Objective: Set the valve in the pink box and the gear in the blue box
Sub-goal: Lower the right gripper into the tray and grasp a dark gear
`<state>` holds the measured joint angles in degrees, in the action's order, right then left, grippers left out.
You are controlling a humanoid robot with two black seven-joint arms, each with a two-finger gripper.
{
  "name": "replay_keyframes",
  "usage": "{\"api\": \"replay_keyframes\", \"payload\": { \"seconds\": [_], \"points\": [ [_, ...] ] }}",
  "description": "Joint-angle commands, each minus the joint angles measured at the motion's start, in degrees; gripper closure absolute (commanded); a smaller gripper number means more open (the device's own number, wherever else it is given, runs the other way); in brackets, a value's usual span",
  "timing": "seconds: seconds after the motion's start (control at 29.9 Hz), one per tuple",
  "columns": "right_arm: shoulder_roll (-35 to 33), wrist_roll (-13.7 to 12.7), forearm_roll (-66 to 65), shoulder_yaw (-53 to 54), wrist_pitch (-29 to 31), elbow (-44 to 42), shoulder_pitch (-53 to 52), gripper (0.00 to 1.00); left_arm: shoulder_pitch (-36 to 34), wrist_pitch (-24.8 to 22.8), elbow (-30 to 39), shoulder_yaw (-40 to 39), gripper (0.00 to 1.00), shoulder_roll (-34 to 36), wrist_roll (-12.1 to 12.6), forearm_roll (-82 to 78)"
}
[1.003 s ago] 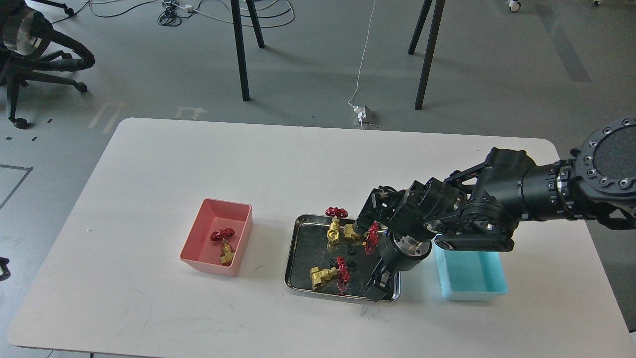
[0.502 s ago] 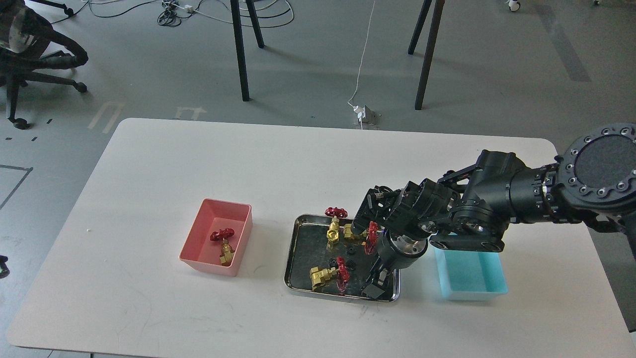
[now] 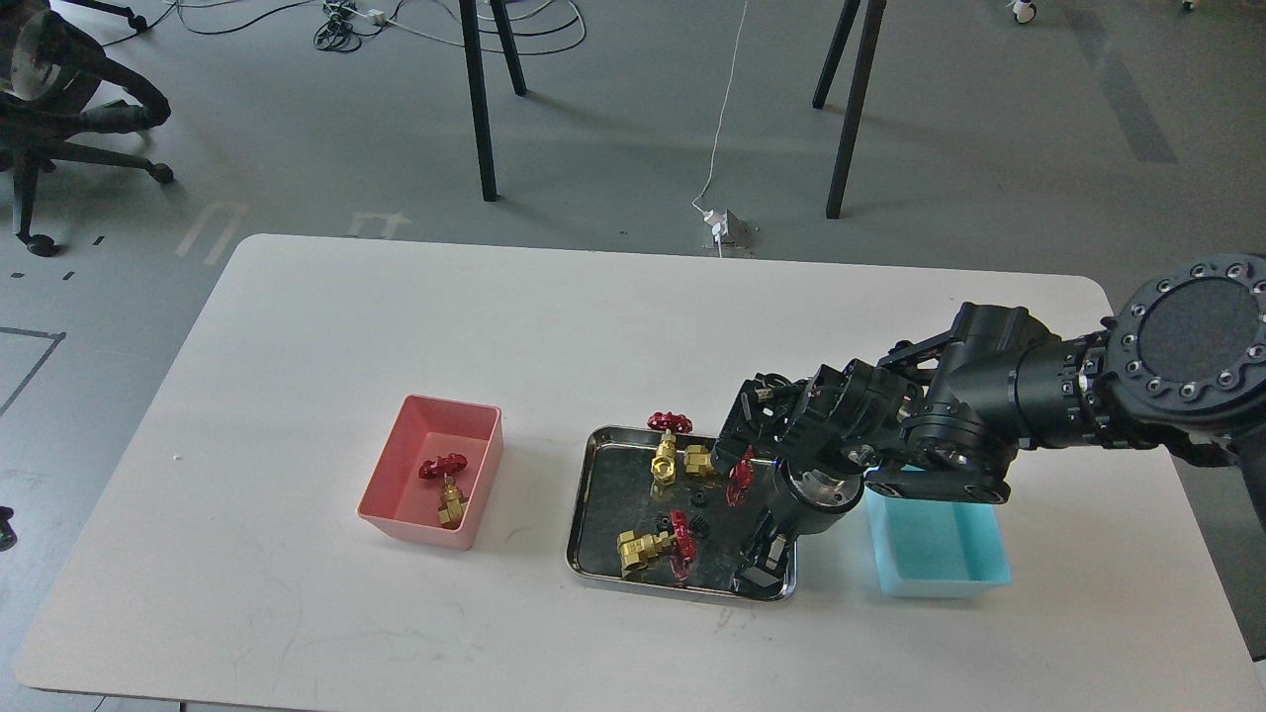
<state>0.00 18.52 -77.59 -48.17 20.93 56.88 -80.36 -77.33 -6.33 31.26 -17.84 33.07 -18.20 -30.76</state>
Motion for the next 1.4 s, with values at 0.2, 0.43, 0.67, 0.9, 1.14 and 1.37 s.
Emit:
{"api": "replay_keyframes", "payload": {
  "seconds": [0.2,0.43,0.67,0.9,1.14,1.37],
  "points": [
    [0.0,-0.15,0.07,0.0,-0.01,-0.28,-0.06,0.49,-0.1,0.0,0.02,0.0,0.01,0.15,0.0,0.0],
    [0.0,-0.24,0.07,0.09,-0.01,-0.37,0.03,0.58,-0.1,0.0,-0.06,0.0,0.01,0.15,-0.08,0.0],
    [0.0,-0.24,0.16,0.18,-0.01,-0.63,0.12,0.67,-0.1,-0.09,-0.94,0.0,0.01,0.15,-0.35,0.0],
    [0.0,-0.41,0.16,0.18,-0.1,-0.98,0.12,0.82,-0.1,-0.09,-1.03,0.0,0.01,0.15,-0.44,0.0],
    [0.0,-0.33,0.95,1.23,0.16,-0.28,-2.42,0.88,-0.1,-0.09,-1.03,0.0,0.01,0.15,-0.44,0.0],
    [0.0,-0.15,7.27,3.52,1.04,7.27,-9.72,0.88,-0.01,0.0,-1.03,0.09,0.01,0.15,-0.35,-0.09]
  ]
}}
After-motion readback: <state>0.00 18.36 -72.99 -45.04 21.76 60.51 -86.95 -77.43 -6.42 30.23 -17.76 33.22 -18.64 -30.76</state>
